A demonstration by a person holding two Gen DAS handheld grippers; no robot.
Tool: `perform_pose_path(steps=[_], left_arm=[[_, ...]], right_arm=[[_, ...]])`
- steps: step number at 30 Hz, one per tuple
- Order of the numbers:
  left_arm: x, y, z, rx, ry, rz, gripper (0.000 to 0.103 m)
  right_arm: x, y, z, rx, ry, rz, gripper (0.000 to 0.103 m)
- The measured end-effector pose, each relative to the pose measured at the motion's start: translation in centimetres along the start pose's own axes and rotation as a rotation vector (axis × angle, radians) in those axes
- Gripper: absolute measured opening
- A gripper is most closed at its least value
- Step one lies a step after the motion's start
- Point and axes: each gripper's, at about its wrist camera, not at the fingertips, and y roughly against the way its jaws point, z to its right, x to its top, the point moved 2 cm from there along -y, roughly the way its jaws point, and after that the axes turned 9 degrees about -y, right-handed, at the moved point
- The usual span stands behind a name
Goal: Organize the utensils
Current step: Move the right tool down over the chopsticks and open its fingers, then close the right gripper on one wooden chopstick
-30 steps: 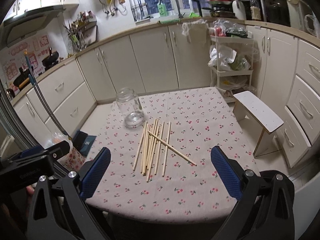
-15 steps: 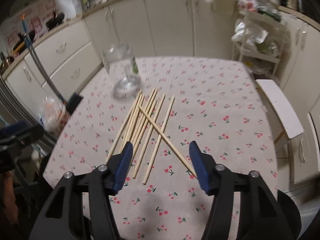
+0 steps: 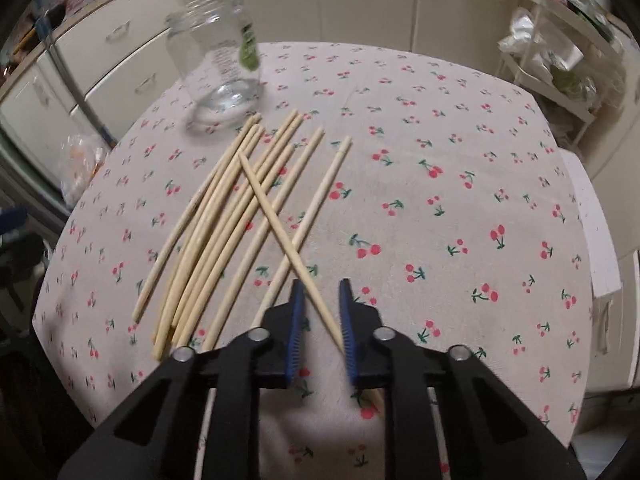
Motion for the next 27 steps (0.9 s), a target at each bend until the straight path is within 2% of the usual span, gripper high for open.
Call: perform_pose_path(steps=[4,6,10,22,23,26,27], left_arm=[[0.8,-2.2,0.9,-0.027,-0.017,-0.023,0.095],[1.2,-3.2,1.4,-0.028,-0.027,-0.025,0.095],[2.1,-5.5,1.9,-0.047,-0.034,-0.042,0.095],[3.9,-9.8,2.7,0.056,-0.104,-0.059,0.095],[4.1,-10.1,3.0,0.067,-0.117,-0.058,0.095],[4.7,-10.9,3.7,0.088,-0.140,-0.058,0.095],[4.9,-11.0,3.7,0.097,-0.146,-0.053,0.095]], right_arm=[[0.2,0.2,2.2,0.045,-0.195,0.005,0.006],[-0.1,0.4,2.6,0.059,-0.240,0.010,0.006],[-0.2,0.6,2.2,0.039,-0.205,0.014,0.006],[1.7,-0.6,1.7,0.007,-0.125,0.045,0.008],[1.9,-0.7,1.6,0.006,-0.118,0.049,0.013],[2.4,-0.8,1.2,-0.017,-0.091,0.078,0.045],[2.6,-1.0,1.1,-0.021,-0.087,0.082,0.045]])
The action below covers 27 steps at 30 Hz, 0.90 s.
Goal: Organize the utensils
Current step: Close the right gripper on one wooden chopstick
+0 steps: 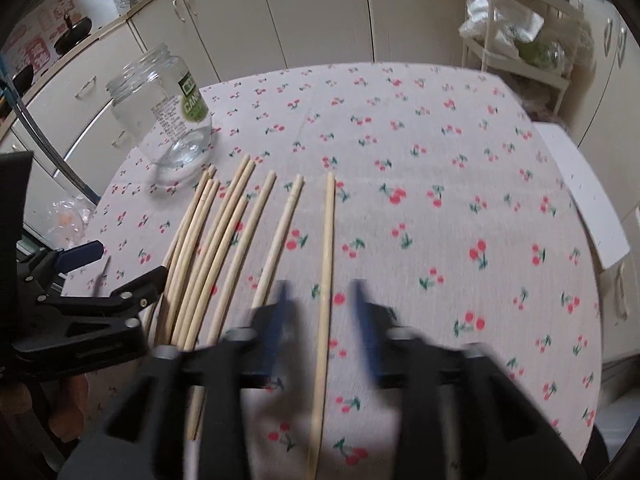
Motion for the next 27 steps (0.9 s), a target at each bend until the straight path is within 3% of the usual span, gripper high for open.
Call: perform_pose_path(steps=[2,3,6,11,24,27], left_arm=[[0.5,-0.1,0.0,0.019,-0.007,0.010,0.095],[0.7,-0.3,-0.1,0.023,-0.007,0.010,0.095],[0.9,-0.6,-1.2,0.026,0.001,0.009,0.094],[0.8,-1.3,-3.2,-0.059,0.035,-0.009,0.094],[3.5,-1.6,-2.3,-0.076,0.024,0.017,0.068],[3.8,-1.6,-1.9,-0.081,0.011,0.036,0.066]], right_arm=[[0.2,-0.2,0.0,0.000,0.003,0.008,0.042],[0.3,-0.2,0.2,-0.002,-0.001,0.009,0.026],[0.4,-0.2,0.9,0.002,-0.018,0.004,0.010],[0.5,-0.2,0.9,-0.004,0.000,0.003,0.009],[1.6,-1.0,1.0,-0.009,0.005,0.031,0.010],[1.7,-1.1,0.9,-0.011,0.012,0.037,0.010]])
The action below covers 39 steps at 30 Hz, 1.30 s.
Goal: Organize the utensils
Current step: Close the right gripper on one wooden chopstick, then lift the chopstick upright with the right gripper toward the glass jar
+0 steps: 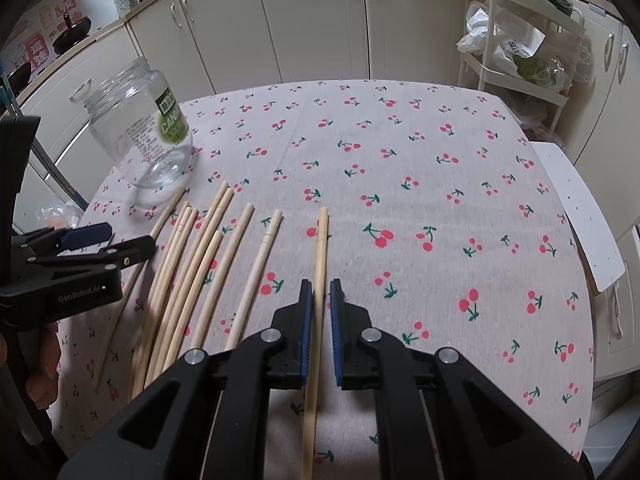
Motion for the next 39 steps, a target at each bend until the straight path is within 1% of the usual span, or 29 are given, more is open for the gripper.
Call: perform_pose_path(steps=[1,2,5,6,7,8,9,10,11,15,19,22,24,28,30,34,39], left_arm=[[0.0,-0.1,0.1,0.001,-0.005,-0.004,0.063],[0.1,-0.1,0.3,-0.001,-0.006,-0.001,0.062],[0.3,-0.1,0.6,-0.012,-0.013,0.004,0.053],[0.3,-0.1,0.7,-0.020,-0.011,0.009,0.047],[0.4,0.0,0.9,-0.034,-0.009,0.015,0.036],[0.5,0.1,1.1,-0.038,-0.013,0.021,0.032],[0.5,0.1,1.2,-0.033,-0.019,0.024,0.019],[0.5,0.1,1.4,-0.055,-0.023,0.025,0.009],[0.6,0.1,1.6,-0.066,-0.025,0.024,0.005],[0.5,0.5,2.5,-0.080,-0.046,0.028,0.005],[0.0,1.8,2.4,-0.095,-0.050,0.052,0.005],[-0.3,3.4,2.3,-0.108,-0.046,0.080,0.005],[-0.8,4.8,1.5,-0.126,-0.038,0.104,0.005],[-1.2,7.9,-0.2,-0.159,-0.011,0.176,0.005],[-1.2,9.6,-1.3,-0.176,0.011,0.225,0.005],[-0.8,12.6,-3.7,-0.182,0.056,0.318,0.005],[1.2,15.1,-6.3,-0.170,0.117,0.436,0.005]], right_arm=[[0.0,0.0,0.0,-0.001,0.002,0.001,0.010],[0.0,0.0,-0.1,-0.001,0.005,0.004,0.010],[-0.2,0.0,-0.3,-0.010,0.024,0.012,0.010],[-0.2,0.0,-0.3,-0.009,0.027,0.015,0.010],[-0.2,0.0,-0.3,-0.008,0.025,0.017,0.009],[-0.2,0.1,-0.2,-0.007,0.023,0.018,0.007],[-0.2,0.1,-0.1,0.000,0.017,0.017,0.007],[-0.1,0.1,0.1,0.008,0.005,0.016,0.007],[-0.1,0.1,0.2,0.014,-0.003,0.013,0.006],[0.0,0.1,0.7,0.047,-0.046,-0.003,0.006],[-0.2,0.4,1.0,0.091,-0.091,-0.018,0.006],[-0.3,1.1,0.9,0.123,-0.123,-0.007,0.006],[-0.3,1.8,0.8,0.147,-0.144,0.009,0.006],[0.4,3.9,0.2,0.233,-0.193,0.080,0.006],[0.9,4.8,-0.2,0.255,-0.208,0.116,0.006],[2.0,6.7,-1.3,0.344,-0.234,0.202,0.006],[4.0,8.4,-2.9,0.418,-0.236,0.294,0.006]])
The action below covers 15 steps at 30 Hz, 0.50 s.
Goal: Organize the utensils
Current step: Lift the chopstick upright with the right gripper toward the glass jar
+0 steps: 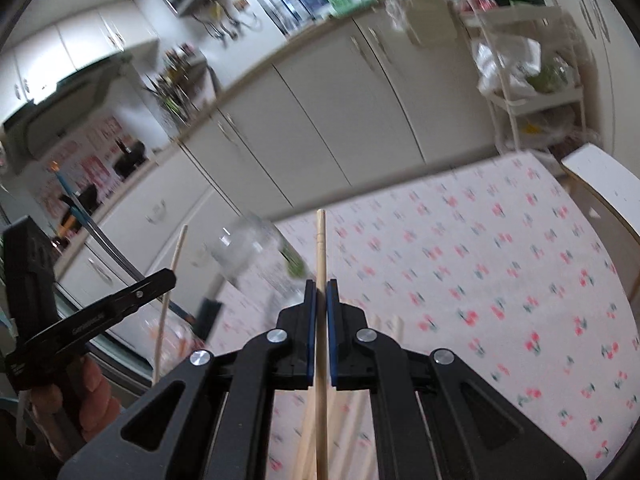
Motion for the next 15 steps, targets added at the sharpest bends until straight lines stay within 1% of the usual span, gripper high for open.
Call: perform_pose_path(steps=[5,6,10,13,15], left_arm=[[4.1,0.0,-1.6,0.006,0.040,0.146,0.005],[4.8,-0.1,-1.8,0.004,0.048,0.165,0.005],[8.1,-0.4,-2.7,0.002,0.097,0.289,0.005],[9.9,-1.1,-3.6,0.022,0.143,0.370,0.005],[10.8,-1.9,-4.4,0.034,0.176,0.411,0.005]], right_arm=[[2.4,-0.9,-2.5,0.070,0.008,0.089,0.006],[3.0,-1.1,-3.0,0.084,0.010,0.109,0.006],[6.1,-2.2,-5.7,0.156,0.017,0.222,0.006],[8.0,-3.5,-7.3,0.202,0.018,0.295,0.006],[8.8,-4.6,-8.0,0.222,0.015,0.317,0.006]])
